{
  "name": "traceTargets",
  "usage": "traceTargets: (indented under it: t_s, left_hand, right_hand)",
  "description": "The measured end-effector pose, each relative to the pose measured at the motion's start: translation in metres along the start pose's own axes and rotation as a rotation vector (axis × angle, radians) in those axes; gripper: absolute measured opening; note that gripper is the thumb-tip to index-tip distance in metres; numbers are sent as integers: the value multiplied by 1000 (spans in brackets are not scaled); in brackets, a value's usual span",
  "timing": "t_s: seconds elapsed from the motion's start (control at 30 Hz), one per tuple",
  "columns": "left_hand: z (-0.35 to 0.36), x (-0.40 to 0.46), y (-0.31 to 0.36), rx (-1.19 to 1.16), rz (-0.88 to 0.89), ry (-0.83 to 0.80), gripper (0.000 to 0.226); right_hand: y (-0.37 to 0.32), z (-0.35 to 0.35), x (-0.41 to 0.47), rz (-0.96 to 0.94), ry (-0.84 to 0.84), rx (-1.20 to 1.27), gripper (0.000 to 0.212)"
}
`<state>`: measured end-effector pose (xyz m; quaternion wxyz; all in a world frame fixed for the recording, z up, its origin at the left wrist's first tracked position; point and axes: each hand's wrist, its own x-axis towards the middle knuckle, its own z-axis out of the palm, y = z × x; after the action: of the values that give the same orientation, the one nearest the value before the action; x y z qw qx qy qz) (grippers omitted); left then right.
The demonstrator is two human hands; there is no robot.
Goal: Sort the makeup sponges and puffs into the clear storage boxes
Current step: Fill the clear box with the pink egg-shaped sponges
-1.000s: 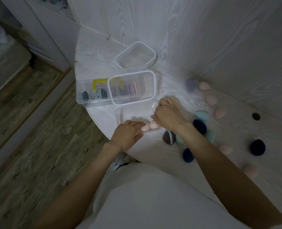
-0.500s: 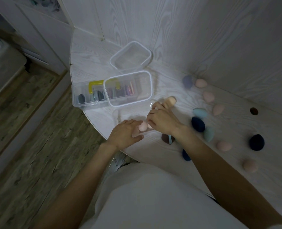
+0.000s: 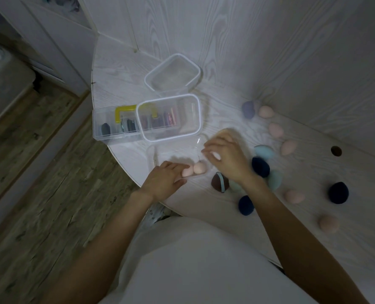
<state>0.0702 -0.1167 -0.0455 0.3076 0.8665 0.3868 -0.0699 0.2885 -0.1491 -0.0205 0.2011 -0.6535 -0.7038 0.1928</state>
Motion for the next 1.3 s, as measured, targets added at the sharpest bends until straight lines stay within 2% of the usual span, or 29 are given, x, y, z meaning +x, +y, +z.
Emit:
traceTargets:
  t_s: [0.07,0.1,0.17,0.27,0.3,0.37,0.43,0.5,0.57,0.6,0.63,0.7,0.8,0.9,1.0,1.1,1.3]
  left_hand:
    - [0,0,-1,-15,-8,-4,49]
    - [1,0,-1,-24,-13,-5,49]
    - [1,0,-1,-28,-19,-7,48]
    - [2,1,-1,-20,-20,-2,48]
    - [2,1,-1,-17,-19,0,48]
    - [3,1,-2,-13,-22,-3,49]
    - [3,2,-3,-13,-24,-3,49]
    - [3,3,-3,-7,-22,-6,49]
    - [4,2,-3,-1,-21,-4,50]
    - [4,2,-3,3,-21,0,49]
    - [4,2,-3,11,-19,2,49]
    - [4,3,-4,26,-11,7,49]
    - [2,4,-4,33,-9,2,50]
    - [2,4,-4,38,-11,10,51]
    - [4,2,-4,46,0,25,49]
    - [3,1,-3,57,4,30,49]
    - [2,-1,1,73,15,52,48]
  right_hand:
    - [23,-9,4,134,193,14,17]
    - [34,-13,8,197,214,-38,23]
    - [49,-16,21,233,91,-147,42]
    - [56,-5,37,133,-222,-331,64]
    - [58,-1,39,115,-254,-386,63]
    - [61,0,38,174,-202,-398,51]
    - [54,-10,29,288,-51,-264,38]
    - [36,-22,13,383,100,29,32]
    - [8,-30,1,394,148,338,36]
    - [-5,-28,-2,341,128,401,38]
    - [-14,-22,-4,269,91,386,38]
    - [-22,-2,1,126,32,166,32]
    - [-24,23,14,82,-17,-291,30]
    - [-26,34,23,70,-12,-515,36]
    - [-27,36,28,92,20,-549,34]
    - [-29,37,27,121,-29,-523,34]
    - [-23,33,23,169,-1,-374,25]
